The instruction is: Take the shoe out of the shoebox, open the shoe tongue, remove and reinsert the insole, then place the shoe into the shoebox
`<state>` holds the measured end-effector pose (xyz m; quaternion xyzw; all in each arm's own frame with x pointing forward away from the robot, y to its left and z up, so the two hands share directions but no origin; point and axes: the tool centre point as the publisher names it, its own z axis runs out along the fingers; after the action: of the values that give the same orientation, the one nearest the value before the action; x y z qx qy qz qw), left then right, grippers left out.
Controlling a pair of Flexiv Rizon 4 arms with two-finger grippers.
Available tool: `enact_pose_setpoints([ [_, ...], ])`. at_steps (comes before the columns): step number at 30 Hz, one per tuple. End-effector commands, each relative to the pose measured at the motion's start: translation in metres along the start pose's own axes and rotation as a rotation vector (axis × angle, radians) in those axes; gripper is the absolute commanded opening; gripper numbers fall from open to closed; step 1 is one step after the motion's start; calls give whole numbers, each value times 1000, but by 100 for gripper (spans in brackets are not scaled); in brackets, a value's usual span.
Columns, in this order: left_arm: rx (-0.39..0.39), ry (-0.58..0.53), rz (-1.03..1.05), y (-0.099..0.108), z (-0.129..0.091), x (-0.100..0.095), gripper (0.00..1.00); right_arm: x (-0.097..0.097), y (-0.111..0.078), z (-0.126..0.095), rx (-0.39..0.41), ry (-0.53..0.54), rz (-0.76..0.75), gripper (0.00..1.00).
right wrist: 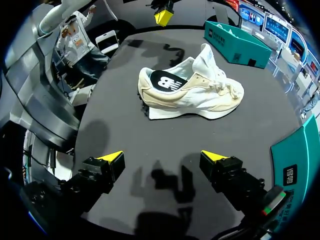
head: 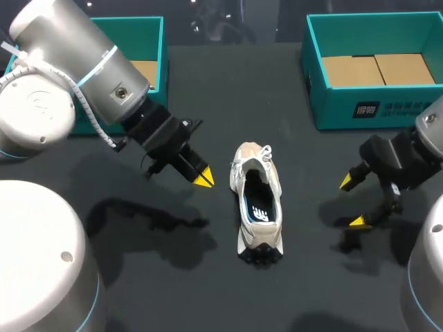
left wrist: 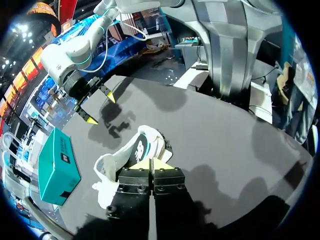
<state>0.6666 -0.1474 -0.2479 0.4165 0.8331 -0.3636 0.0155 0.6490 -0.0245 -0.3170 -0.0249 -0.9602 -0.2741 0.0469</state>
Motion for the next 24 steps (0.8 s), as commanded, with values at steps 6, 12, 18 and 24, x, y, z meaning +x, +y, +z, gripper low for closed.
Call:
enact_pose_setpoints([
  [6, 11, 13, 39, 0, -4, 9, 0, 5, -19, -16, -20, 5, 45, 100],
  [12, -9, 104, 146, -6, 6, 11, 0, 10, -47, -37, -32, -28, 91, 100],
  [18, -47, 173, 224, -7, 11, -2, 0, 13, -64, -49, -30, -58, 126, 100],
  [24, -99, 273, 342, -12, 20, -25, 0, 14, -65, -50, -30, -58, 127, 100],
])
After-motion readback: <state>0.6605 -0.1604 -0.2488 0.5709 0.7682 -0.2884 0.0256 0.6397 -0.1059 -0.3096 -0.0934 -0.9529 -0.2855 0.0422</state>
